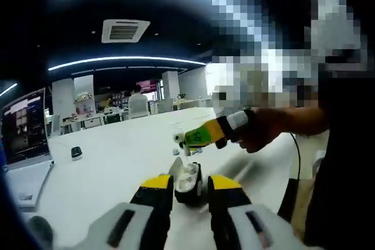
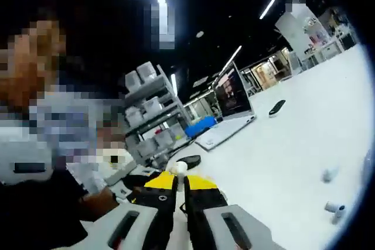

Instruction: Pick up the earbuds from the table and place the earbuds into the earbud case

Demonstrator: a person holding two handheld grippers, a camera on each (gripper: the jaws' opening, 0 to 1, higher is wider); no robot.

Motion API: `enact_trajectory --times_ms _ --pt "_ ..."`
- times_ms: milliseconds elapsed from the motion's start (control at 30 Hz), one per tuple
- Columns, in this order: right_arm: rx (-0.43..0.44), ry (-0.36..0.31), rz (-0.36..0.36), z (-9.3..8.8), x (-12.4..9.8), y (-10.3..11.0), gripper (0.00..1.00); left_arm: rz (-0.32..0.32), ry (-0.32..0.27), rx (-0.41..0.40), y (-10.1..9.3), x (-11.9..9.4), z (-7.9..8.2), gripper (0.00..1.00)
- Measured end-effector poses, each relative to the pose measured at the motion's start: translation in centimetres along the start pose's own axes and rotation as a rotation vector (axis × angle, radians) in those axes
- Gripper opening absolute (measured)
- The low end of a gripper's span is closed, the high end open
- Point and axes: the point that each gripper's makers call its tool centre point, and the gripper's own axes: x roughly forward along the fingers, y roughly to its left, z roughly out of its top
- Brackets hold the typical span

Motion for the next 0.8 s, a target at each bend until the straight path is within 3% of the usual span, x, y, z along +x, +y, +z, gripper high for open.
enact_trajectory --times_ms 100,167,333,367,400,467,600,800 --pt "-0.145 0.089 -0.048 -1.2 0.3 0.2 0.05 0.019 -0.003 -0.002 0.7 -0.1 0.2 0.25" --pt "-0.287 0.171 -0.092 -2.0 0.5 0.1 0.05 0.021 -0.01 -0.005 1.0 0.0 0.5 0.26" --pt "-0.432 0.279 -0.151 -2.8 0.7 -0.1 0.05 0.008 0.012 0.034 1.0 0.4 0.6 0.25" --pt "-0.452 0.294 -0.162 -2.9 0.7 -0.1 0.05 0.031 0.041 0.078 1.3 0.3 0.4 0.25" --pt "-0.459 0.311 -0.17 -3.0 0.7 -0.1 0.05 0.056 0.064 0.14 1.4 0.2 0.3 0.26" --pt "-0.468 0.323 -0.181 -3.1 0.9 0.0 0.05 0.028 0.071 0.199 0.6 0.2 0.6 0.25" --pt "-0.489 0.347 -0.209 -3.5 0.8 -0.3 0.05 -0.006 0.033 0.158 -0.1 -0.2 1.2 0.25" --pt "-0.498 0.355 -0.272 -3.5 0.4 -0.4 0.05 -0.034 0.019 0.11 -0.3 0.0 0.9 0.26"
